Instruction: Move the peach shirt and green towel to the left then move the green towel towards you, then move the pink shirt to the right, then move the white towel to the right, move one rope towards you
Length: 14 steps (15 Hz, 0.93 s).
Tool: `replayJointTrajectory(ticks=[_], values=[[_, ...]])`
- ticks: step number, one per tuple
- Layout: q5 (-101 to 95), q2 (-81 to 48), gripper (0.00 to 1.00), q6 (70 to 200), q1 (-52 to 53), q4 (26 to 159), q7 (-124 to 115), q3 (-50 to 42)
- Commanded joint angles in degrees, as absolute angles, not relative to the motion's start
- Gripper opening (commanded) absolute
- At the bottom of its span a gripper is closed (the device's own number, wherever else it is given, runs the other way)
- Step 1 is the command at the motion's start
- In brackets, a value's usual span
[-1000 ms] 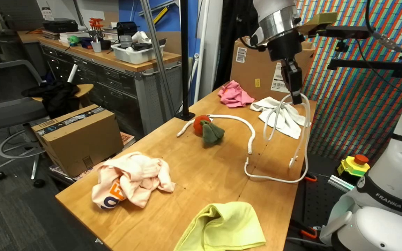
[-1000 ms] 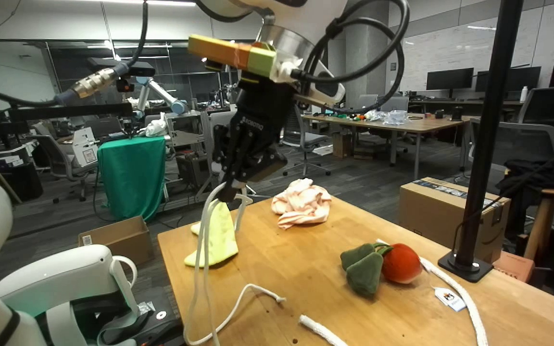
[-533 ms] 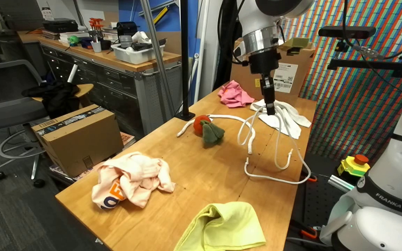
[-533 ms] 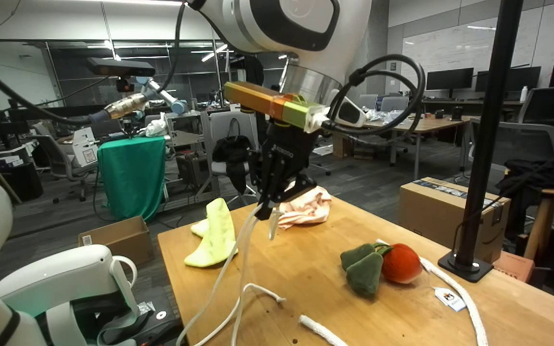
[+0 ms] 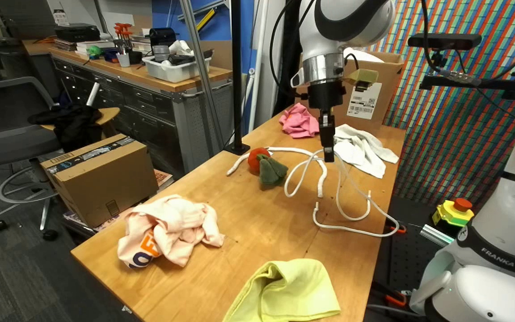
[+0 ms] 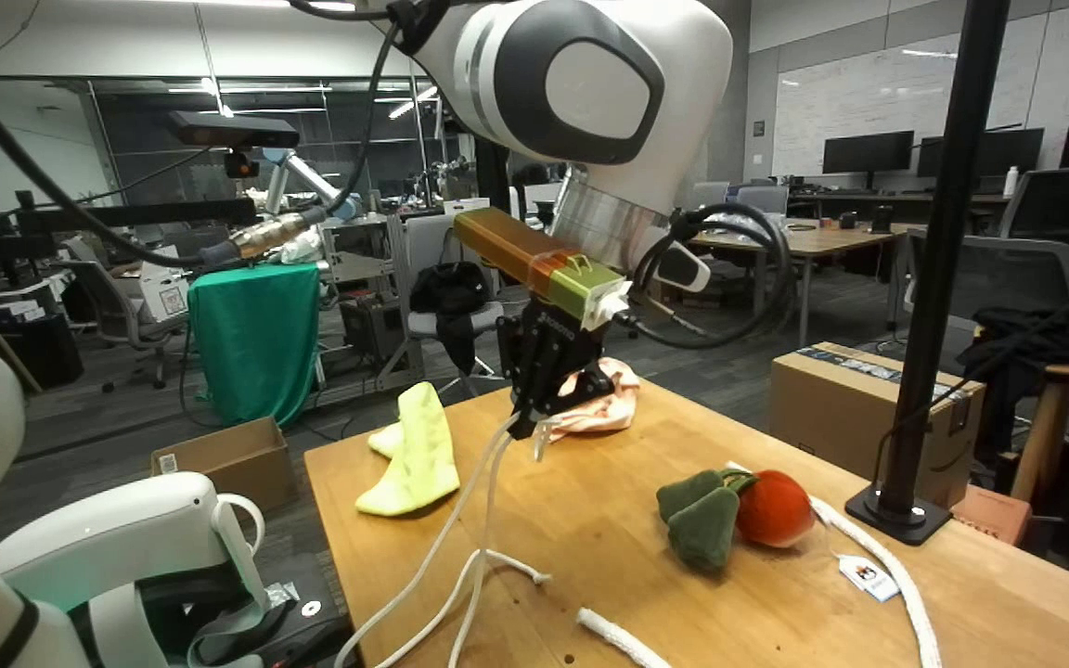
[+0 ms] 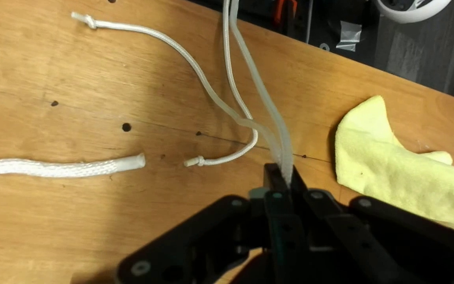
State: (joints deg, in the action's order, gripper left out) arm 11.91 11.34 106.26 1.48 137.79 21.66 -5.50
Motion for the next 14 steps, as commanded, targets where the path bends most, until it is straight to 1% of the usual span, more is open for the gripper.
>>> replayJointTrajectory(ticks=[1,8,14], values=[[14.2,11.45,0.03,110.44,1.23,141.09,20.37,-4.46],[14.22,8.57,0.03,116.5,1.58,143.69,16.96,-2.88],[14.19,6.24,0.03,126.22,3.0,143.76,12.04,0.49]])
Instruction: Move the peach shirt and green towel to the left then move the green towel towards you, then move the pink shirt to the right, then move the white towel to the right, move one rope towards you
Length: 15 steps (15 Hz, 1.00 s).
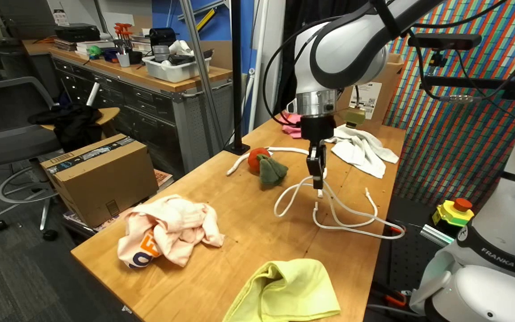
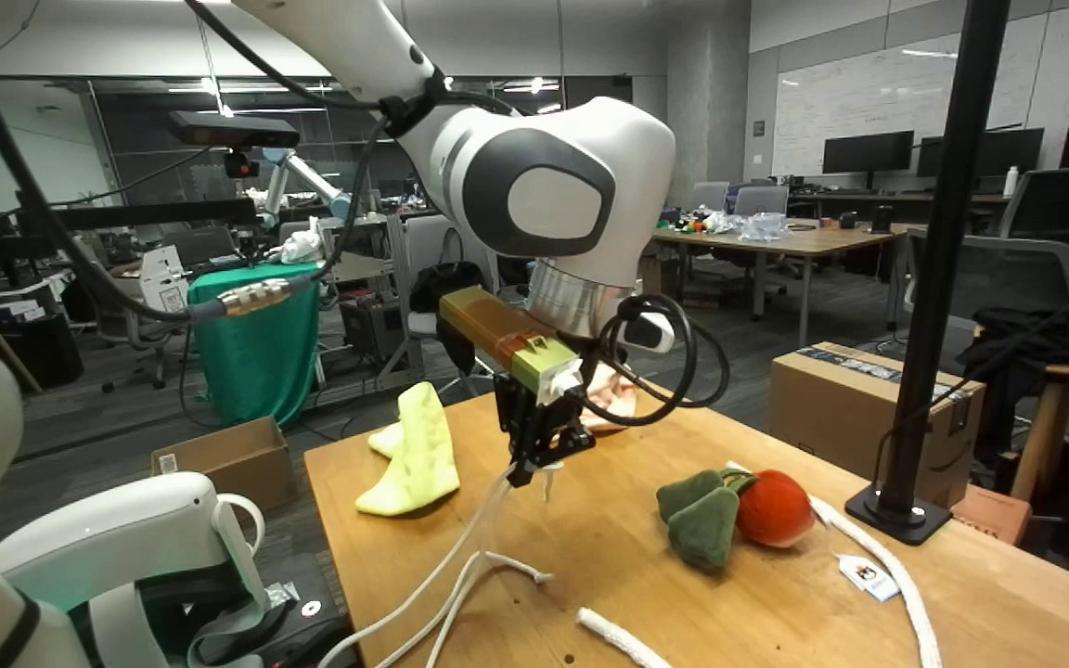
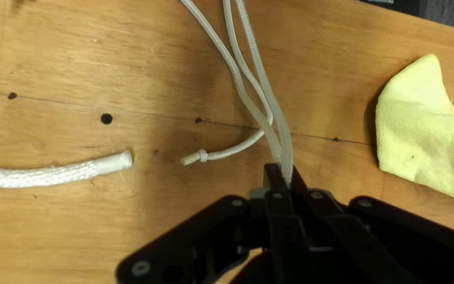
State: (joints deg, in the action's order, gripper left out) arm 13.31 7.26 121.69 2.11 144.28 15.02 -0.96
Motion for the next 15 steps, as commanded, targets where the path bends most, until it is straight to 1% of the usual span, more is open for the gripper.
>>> replayJointTrajectory(ticks=[1,8,15], values=[[14.12,5.77,0.03,128.77,3.2,143.87,10.47,0.99],[10.93,2.16,0.03,141.32,3.25,144.69,0.9,2.73],[7.68,-1.12,0.03,143.64,3.4,144.52,-4.51,2.84]])
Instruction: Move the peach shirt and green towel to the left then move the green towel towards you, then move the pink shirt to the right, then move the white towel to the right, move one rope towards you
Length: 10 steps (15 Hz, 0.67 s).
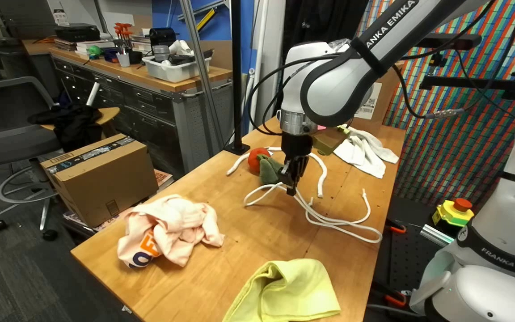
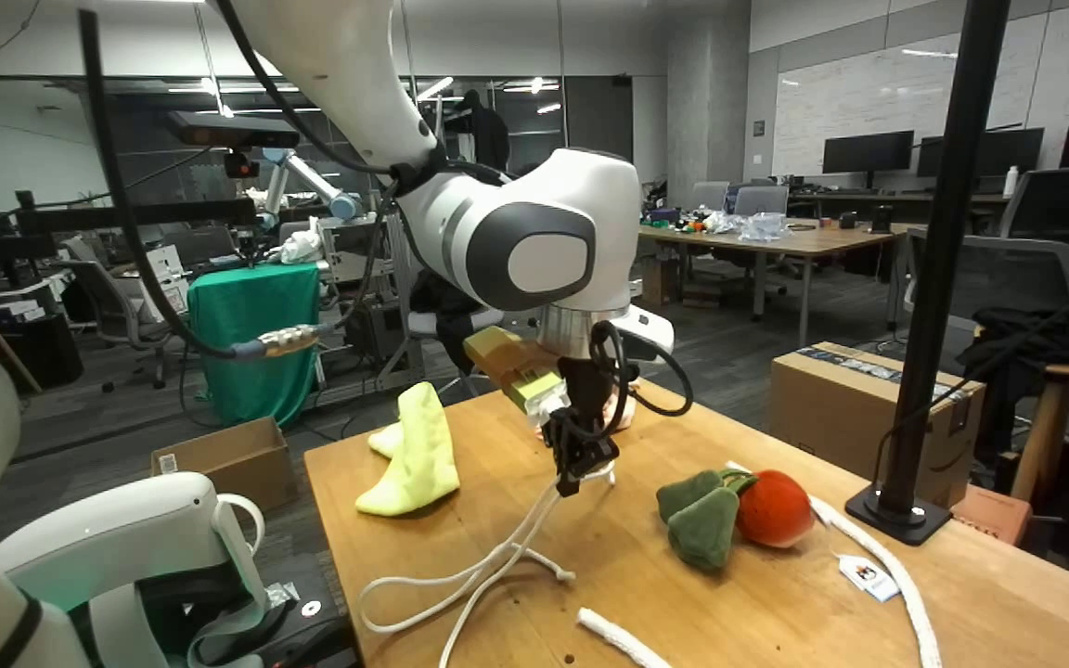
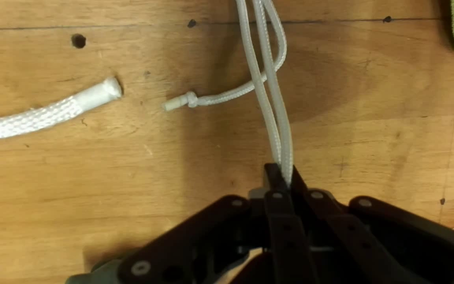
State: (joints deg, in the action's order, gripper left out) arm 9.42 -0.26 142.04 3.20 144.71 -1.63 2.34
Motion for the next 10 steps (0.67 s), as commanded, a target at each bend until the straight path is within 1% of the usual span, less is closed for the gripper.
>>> replayJointTrajectory(ticks=[1,3,4,5,6,9,10], values=[[7.41,-1.42,0.03,143.59,3.47,144.4,-4.96,2.92],[6.95,-1.9,0.02,143.41,3.55,144.32,-5.67,3.06],[7.08,-1.9,0.19,143.22,3.6,144.46,-5.79,3.14],[7.02,-2.0,0.3,143.22,3.59,144.37,-5.98,3.16],[6.84,-2.05,0.36,142.98,3.6,144.34,-6.0,3.19],[6.88,-1.95,0.6,142.74,3.48,144.35,-5.9,3.12],[6.92,-1.86,0.67,142.82,3.43,144.36,-5.91,3.07]])
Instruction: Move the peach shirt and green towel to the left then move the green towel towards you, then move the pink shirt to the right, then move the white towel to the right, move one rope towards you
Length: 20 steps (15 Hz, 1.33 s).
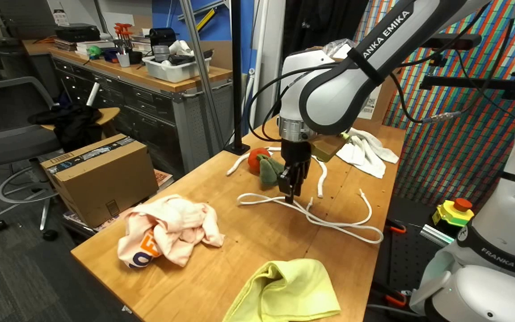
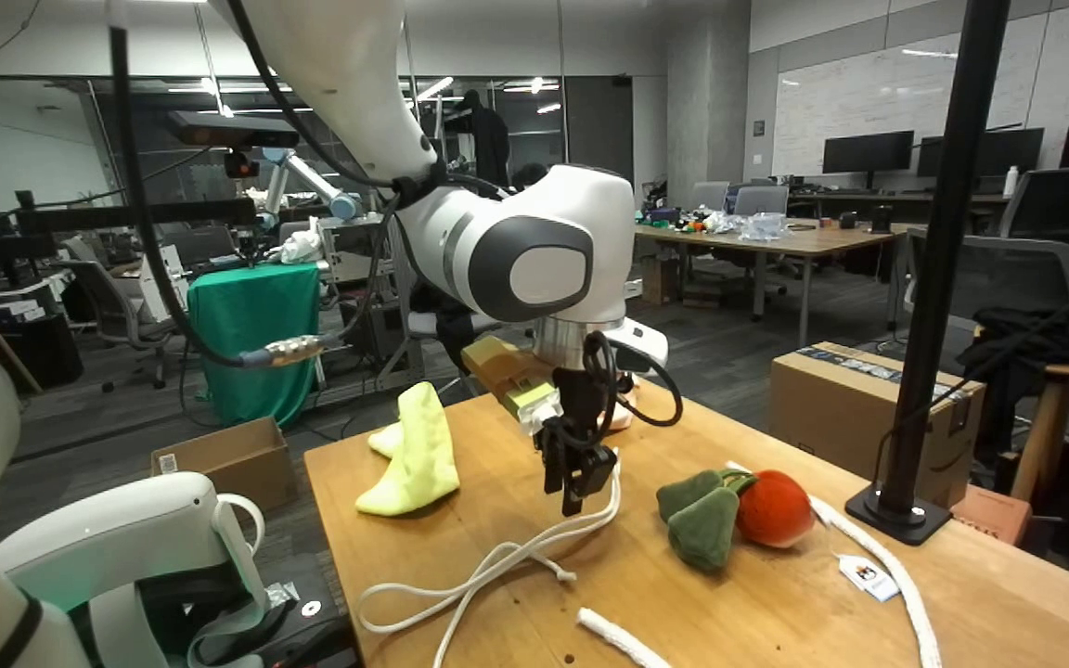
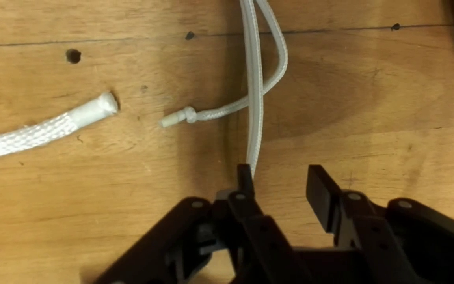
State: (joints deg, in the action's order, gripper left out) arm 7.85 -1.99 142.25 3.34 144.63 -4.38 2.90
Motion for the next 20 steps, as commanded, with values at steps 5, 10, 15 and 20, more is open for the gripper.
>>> replayJointTrajectory(ticks=[5,10,15,20], values=[[6.28,-0.95,1.0,143.57,2.91,144.77,-6.86,2.45],[4.01,1.51,1.0,142.96,2.16,145.17,-7.81,1.64],[-1.82,8.28,1.0,137.94,1.43,146.04,-6.79,1.4],[-3.98,12.26,1.0,133.64,1.25,144.64,-5.73,1.83]])
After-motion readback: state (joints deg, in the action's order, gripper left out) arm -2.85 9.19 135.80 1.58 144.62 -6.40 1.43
